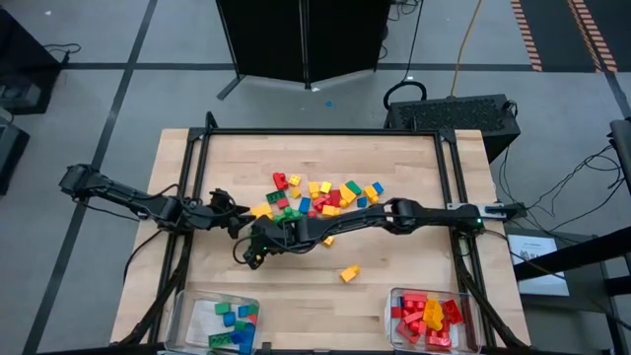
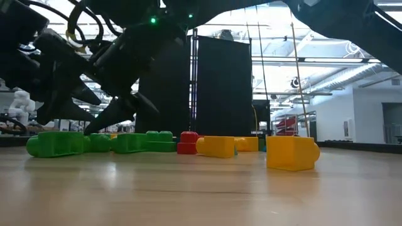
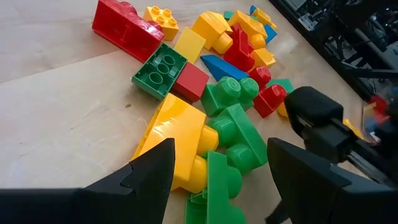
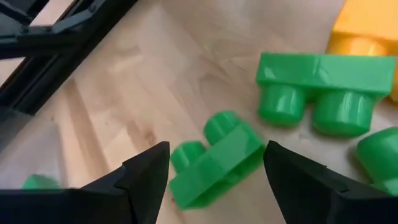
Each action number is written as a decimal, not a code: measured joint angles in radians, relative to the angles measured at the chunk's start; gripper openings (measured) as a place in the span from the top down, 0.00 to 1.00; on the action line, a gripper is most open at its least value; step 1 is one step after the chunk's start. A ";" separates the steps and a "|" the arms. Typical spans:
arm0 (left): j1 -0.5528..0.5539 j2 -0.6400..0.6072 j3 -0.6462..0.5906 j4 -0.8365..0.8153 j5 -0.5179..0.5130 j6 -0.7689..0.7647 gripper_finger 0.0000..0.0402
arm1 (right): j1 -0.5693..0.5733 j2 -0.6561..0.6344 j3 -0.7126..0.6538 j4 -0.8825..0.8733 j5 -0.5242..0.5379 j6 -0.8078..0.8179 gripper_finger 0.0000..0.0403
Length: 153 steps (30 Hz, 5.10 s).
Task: Sort blocks by size
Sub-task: Put the green game piece into the right transparent bin, then put the yellow game piece into the right transparent bin
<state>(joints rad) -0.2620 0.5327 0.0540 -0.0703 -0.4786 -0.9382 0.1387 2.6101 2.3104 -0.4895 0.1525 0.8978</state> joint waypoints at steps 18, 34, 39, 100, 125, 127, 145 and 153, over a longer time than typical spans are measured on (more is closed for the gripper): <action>0.000 0.011 0.002 -0.008 0.001 0.000 0.36 | -0.002 0.053 0.006 -0.100 -0.008 0.105 0.42; 0.000 0.011 0.002 -0.013 0.003 0.001 0.36 | 0.027 0.037 0.008 -0.374 -0.142 0.044 0.84; 0.000 0.011 0.002 -0.015 0.003 0.001 0.36 | 0.051 0.007 0.006 -0.426 -0.164 0.041 0.84; 0.000 0.030 0.001 -0.013 -0.106 0.003 0.36 | 0.706 -0.609 -0.486 -1.085 -0.278 1.332 0.83; 0.000 0.030 0.001 -0.014 -0.106 0.005 0.36 | 0.488 -0.630 -0.306 -0.971 0.195 0.574 0.43; 0.000 0.030 0.001 -0.014 -0.106 0.002 0.36 | 0.442 -0.617 -0.306 -0.957 0.189 0.326 0.41; 0.000 0.030 0.001 -0.014 -0.072 0.001 0.36 | 0.246 -0.598 -0.495 -0.737 -0.043 -0.814 0.43; 0.000 0.030 0.001 -0.014 -0.048 0.001 0.36 | 0.247 -0.599 -0.693 -0.530 -0.130 -0.862 0.43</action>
<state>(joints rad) -0.2622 0.5625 0.0551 -0.0841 -0.5270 -0.9375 0.3852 2.0113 1.6173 -1.0197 0.0227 0.0356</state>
